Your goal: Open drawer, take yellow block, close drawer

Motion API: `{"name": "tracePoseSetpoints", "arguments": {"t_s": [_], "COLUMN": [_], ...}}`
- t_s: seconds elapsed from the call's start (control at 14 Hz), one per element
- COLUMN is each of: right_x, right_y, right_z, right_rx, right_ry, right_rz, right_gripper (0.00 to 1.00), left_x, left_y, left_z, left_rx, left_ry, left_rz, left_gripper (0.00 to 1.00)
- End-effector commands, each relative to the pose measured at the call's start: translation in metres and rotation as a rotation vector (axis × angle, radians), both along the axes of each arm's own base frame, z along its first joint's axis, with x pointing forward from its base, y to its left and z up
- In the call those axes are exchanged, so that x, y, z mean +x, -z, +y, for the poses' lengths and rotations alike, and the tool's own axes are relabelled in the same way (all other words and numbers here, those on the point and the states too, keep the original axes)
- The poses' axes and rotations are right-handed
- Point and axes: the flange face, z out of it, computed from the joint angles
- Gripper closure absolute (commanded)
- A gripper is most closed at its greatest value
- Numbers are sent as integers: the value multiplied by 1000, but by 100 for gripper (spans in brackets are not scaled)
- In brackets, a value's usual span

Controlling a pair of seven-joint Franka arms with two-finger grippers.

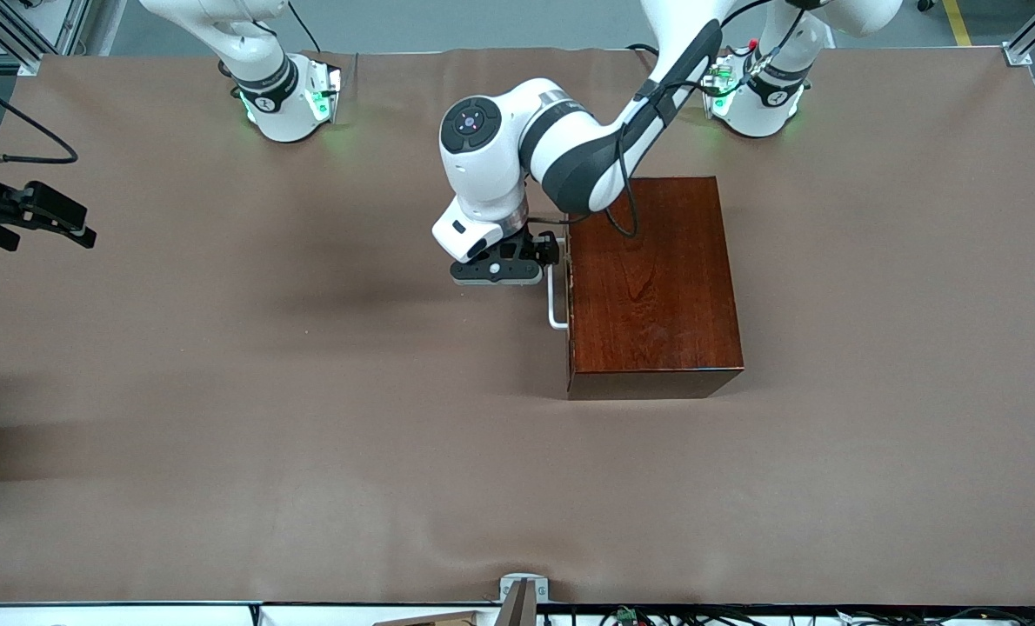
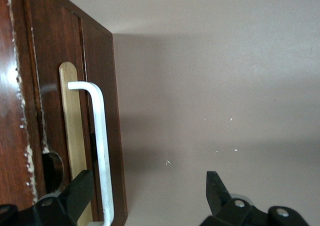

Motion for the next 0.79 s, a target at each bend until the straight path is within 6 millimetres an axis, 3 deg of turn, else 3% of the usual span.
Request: {"name": "tracePoseSetpoints", "arguments": {"t_s": [0.0,0.72], "right_x": [0,0], "right_y": [-5,-5], "right_z": [-3,-2], "right_rx": [5,5], "right_ry": [8,7], "right_rz": [-3,-3], "right_gripper": [0,0], "left_x": [3,5], "left_y": [11,42], "left_z": [6,21], "left_rx": [32,71], "left_ry": [66,-68], "left_rz": [-1,28], "left_gripper": [0,0]}}
